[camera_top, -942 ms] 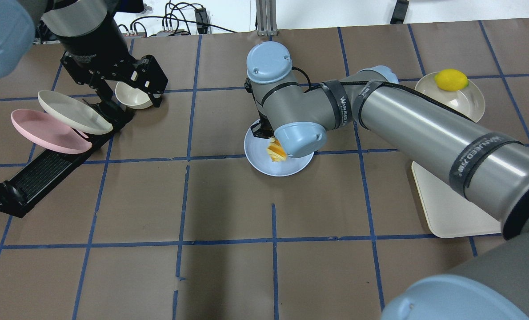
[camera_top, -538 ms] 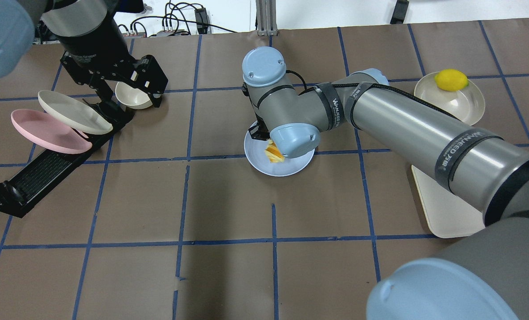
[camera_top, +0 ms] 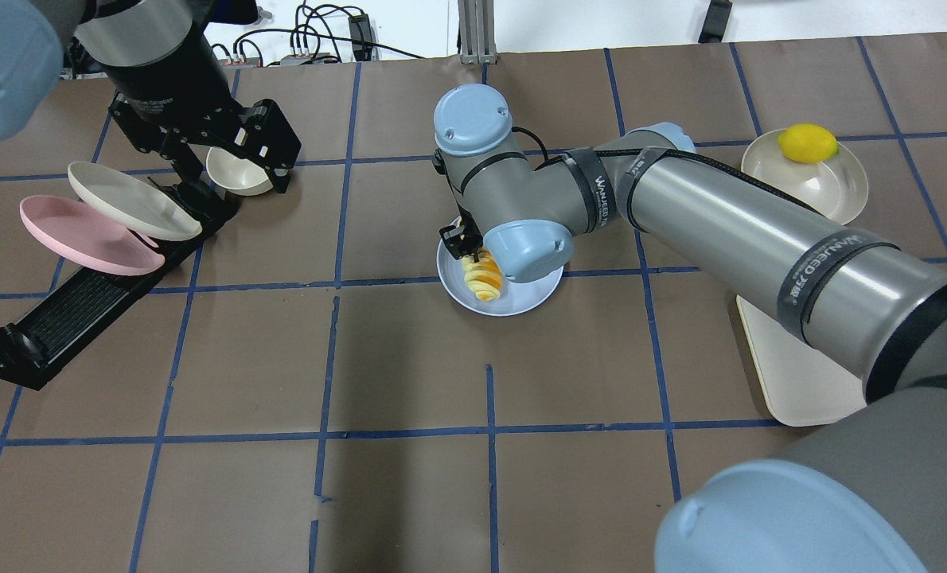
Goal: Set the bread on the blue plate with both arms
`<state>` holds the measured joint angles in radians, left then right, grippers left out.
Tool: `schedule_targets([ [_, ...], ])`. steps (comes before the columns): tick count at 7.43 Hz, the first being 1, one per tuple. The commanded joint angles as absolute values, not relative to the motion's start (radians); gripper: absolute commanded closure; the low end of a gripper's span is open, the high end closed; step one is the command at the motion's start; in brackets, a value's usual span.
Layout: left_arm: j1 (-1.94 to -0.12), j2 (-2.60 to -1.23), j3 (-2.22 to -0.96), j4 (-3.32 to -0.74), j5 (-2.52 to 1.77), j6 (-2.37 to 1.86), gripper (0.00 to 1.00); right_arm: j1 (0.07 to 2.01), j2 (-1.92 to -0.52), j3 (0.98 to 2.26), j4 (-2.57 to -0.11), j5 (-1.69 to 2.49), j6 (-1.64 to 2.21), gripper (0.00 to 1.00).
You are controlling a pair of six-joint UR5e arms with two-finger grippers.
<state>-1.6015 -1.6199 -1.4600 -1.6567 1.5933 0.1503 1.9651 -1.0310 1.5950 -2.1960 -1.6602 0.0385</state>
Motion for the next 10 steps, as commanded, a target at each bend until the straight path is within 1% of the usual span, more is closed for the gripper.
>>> schedule_targets([
  [1,-1.601,-1.621,-1.457,-1.657,1.594,0.15,0.0,1.964,-1.035,1.603,-2.192,-1.661,0.038,0.0],
  [4,-1.601,-1.621,-1.451,-1.658,1.594,0.15,0.0,1.942,-1.058,1.603,-2.18,-1.661,0.037,0.0],
  [6,-1.601,-1.621,-1.45,-1.661,1.594,0.141,0.0,1.886,-1.153,1.594,-2.05,-1.663,0.037,0.0],
  [8,-1.601,-1.62,-1.453,-1.661,1.594,0.14,0.0,1.797,-1.253,1.591,-2.03,-1.658,0.016,0.0],
  [10,-1.603,-1.62,-1.447,-1.66,1.592,0.137,0.0,1.74,-1.342,1.583,-1.915,-1.654,-0.006,0.0],
])
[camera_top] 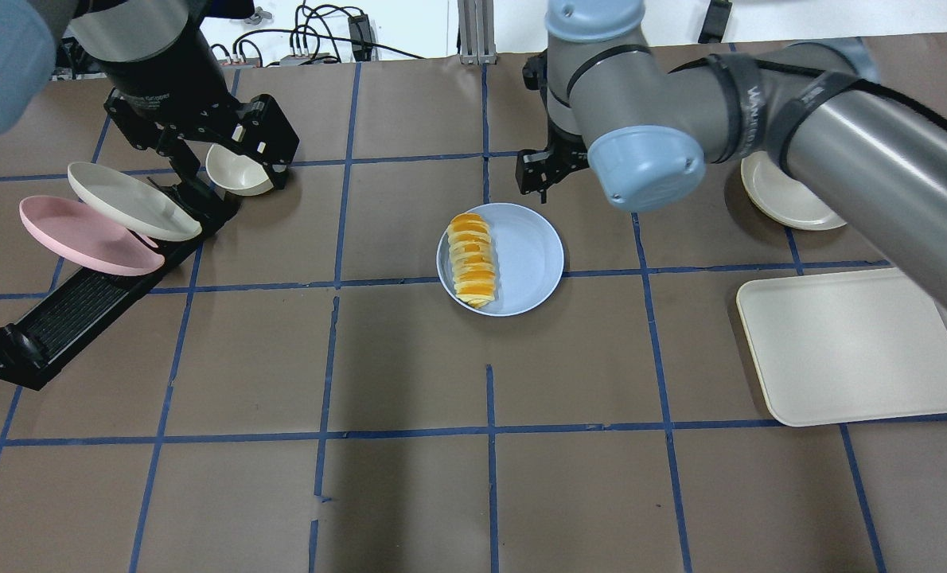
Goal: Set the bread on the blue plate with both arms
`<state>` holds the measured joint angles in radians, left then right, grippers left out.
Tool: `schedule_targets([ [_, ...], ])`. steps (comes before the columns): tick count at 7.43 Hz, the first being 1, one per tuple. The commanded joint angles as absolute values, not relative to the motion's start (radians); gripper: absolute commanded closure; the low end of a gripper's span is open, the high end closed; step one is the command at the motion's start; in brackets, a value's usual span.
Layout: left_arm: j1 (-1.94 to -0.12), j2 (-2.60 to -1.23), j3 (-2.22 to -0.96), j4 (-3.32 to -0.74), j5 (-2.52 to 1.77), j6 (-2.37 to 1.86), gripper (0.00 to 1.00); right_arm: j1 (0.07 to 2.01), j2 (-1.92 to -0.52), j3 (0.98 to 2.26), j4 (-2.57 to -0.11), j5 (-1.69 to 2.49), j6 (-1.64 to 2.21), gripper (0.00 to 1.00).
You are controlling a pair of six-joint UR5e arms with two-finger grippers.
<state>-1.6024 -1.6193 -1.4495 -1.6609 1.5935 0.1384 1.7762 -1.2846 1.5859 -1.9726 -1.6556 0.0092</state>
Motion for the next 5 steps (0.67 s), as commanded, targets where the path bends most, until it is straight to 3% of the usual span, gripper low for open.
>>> schedule_targets([
  [1,-1.603,-1.621,-1.445,-1.658,1.594,0.137,0.0,1.718,-1.403,1.582,-1.801,-1.658,-0.006,0.0],
  [5,-1.6,-1.623,-1.451,-1.647,1.588,0.084,0.0,1.632,-1.592,1.585,-1.592,-1.637,-0.04,0.0],
])
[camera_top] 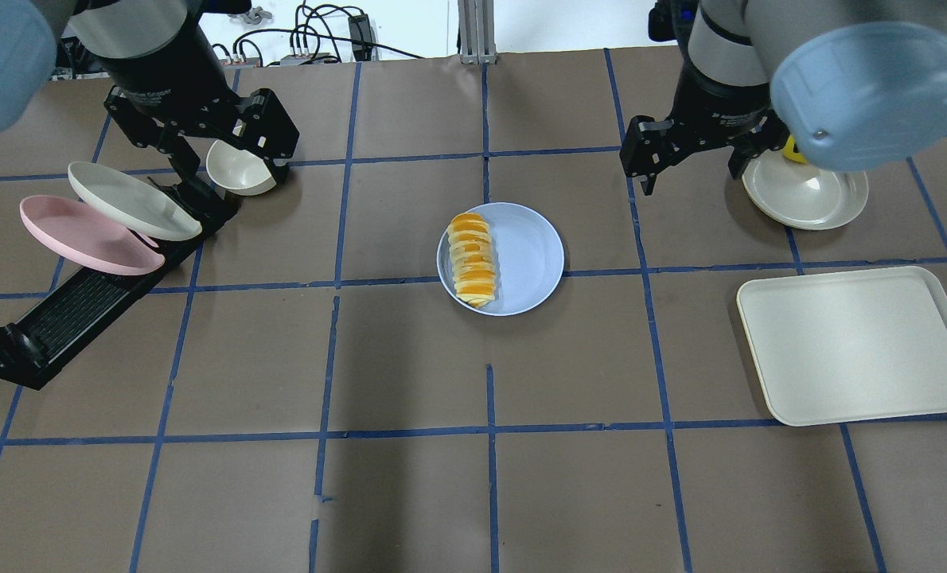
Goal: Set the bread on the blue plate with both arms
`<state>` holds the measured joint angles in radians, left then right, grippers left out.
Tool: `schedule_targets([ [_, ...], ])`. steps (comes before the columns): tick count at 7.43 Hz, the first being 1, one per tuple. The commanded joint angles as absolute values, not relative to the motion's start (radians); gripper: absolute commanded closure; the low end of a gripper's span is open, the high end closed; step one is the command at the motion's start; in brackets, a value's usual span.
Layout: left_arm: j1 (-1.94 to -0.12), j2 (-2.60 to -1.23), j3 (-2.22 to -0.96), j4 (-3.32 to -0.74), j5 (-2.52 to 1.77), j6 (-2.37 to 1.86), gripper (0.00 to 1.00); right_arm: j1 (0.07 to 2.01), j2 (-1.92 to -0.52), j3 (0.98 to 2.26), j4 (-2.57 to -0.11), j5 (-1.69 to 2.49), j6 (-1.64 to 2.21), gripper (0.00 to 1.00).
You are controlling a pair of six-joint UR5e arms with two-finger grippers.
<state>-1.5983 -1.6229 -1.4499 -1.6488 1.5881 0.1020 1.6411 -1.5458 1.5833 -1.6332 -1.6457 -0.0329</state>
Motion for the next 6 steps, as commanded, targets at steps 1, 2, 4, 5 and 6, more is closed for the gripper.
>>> schedule_targets([
  [1,-1.601,-1.62,-1.459,-1.647,1.589,0.084,0.0,1.637,-1.606,1.58,-1.577,-1.611,-0.038,0.0],
  [2,-1.601,-1.62,-1.457,-1.647,1.589,0.084,0.0,1.641,-1.614,1.572,-1.565,-1.614,-0.031,0.0],
  [4,-1.601,-1.618,-1.459,-1.647,1.589,0.084,0.0,1.631,-1.618,1.572,-1.565,-1.631,-0.034,0.0],
  [5,-1.601,-1.62,-1.453,-1.647,1.589,0.084,0.0,1.631,-1.618,1.572,-1.566,-1.641,-0.034,0.0],
  [6,-1.6,-1.618,-1.453,-1.646,1.589,0.084,0.0,1.629,-1.618,1.574,-1.566,-1.643,-0.028,0.0],
])
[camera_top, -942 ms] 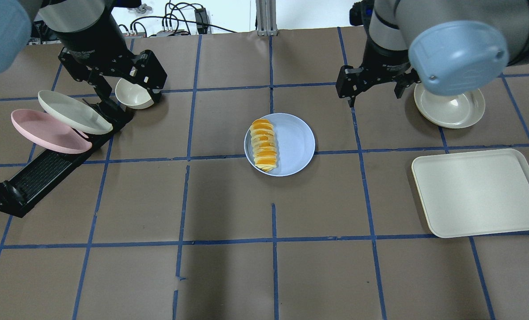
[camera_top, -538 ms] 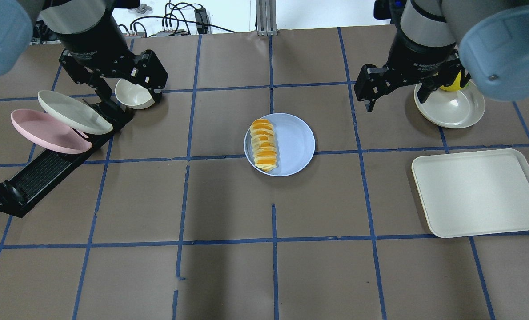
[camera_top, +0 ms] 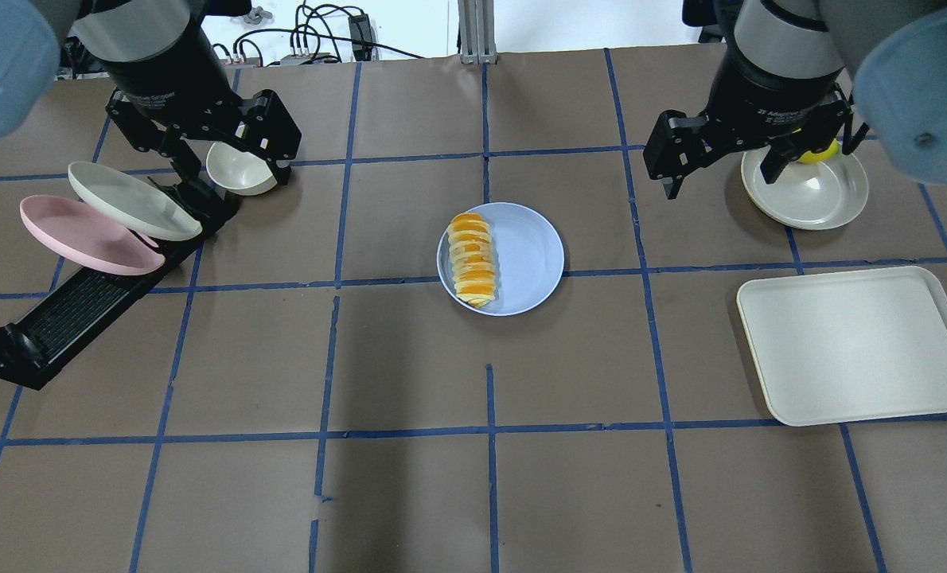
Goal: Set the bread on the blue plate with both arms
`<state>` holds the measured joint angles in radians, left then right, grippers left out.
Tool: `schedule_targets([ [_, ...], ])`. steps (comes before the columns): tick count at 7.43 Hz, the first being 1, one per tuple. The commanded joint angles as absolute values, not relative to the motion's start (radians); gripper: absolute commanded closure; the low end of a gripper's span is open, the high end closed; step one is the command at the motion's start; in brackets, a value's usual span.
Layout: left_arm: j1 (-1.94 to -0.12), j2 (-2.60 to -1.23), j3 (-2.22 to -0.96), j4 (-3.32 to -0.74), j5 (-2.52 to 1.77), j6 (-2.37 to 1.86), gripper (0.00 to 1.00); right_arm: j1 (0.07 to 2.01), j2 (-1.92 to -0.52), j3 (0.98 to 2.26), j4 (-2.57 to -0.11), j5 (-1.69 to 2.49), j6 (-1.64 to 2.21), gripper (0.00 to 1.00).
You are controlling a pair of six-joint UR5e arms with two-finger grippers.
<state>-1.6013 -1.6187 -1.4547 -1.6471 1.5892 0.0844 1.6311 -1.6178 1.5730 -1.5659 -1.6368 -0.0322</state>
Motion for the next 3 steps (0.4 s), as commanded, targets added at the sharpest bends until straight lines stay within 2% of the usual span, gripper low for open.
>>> schedule_targets([
  [1,-1.597,-1.618,-1.454,-1.647,1.586,0.084,0.0,1.629,-1.618,1.574,-1.566,-1.644,-0.026,0.0],
  [3,-1.568,-1.606,-1.465,-1.649,1.579,0.089,0.0,1.632,-1.618,1.575,-1.566,-1.644,-0.025,0.0],
])
